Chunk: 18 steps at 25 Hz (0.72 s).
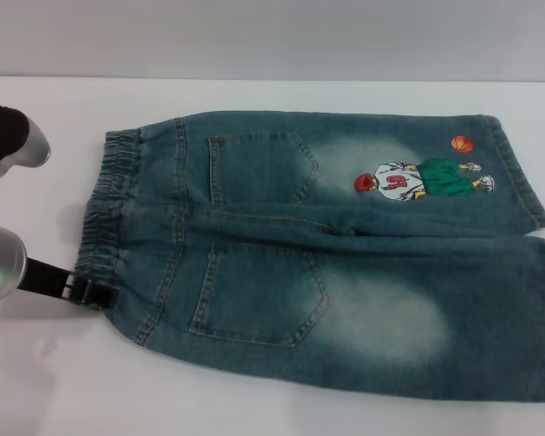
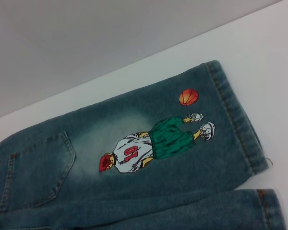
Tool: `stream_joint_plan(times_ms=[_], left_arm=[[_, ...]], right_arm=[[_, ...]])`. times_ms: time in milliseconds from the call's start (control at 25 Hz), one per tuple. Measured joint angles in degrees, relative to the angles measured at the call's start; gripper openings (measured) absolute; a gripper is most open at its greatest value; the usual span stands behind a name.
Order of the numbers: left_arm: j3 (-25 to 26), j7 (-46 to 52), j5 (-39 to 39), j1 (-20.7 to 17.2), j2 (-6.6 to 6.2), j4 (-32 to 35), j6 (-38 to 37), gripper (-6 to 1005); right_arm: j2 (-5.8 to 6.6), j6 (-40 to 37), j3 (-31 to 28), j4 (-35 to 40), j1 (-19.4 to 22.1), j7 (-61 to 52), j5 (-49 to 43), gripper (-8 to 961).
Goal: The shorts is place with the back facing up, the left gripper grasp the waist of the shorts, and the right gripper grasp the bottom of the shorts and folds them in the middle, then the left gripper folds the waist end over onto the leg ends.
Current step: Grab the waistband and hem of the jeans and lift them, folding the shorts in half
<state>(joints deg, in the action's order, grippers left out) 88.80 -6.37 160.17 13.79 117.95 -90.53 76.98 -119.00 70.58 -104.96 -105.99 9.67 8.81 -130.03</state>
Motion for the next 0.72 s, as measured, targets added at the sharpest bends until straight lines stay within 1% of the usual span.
stream_joint_plan(times_ms=[440, 720], left_arm=[[-0.6, 0.2, -0.3, 0.4, 0.13, 1.1, 0.1, 830], [-1.2, -0.4, -2.4, 0.9, 0.17, 0.3, 1.4, 830]], right_arm=[[0.00, 0.0, 0.0, 0.0, 0.0, 0.0, 0.2, 603], [0.00, 0.0, 0.0, 0.4, -0.5, 0.1, 0.0, 603]])
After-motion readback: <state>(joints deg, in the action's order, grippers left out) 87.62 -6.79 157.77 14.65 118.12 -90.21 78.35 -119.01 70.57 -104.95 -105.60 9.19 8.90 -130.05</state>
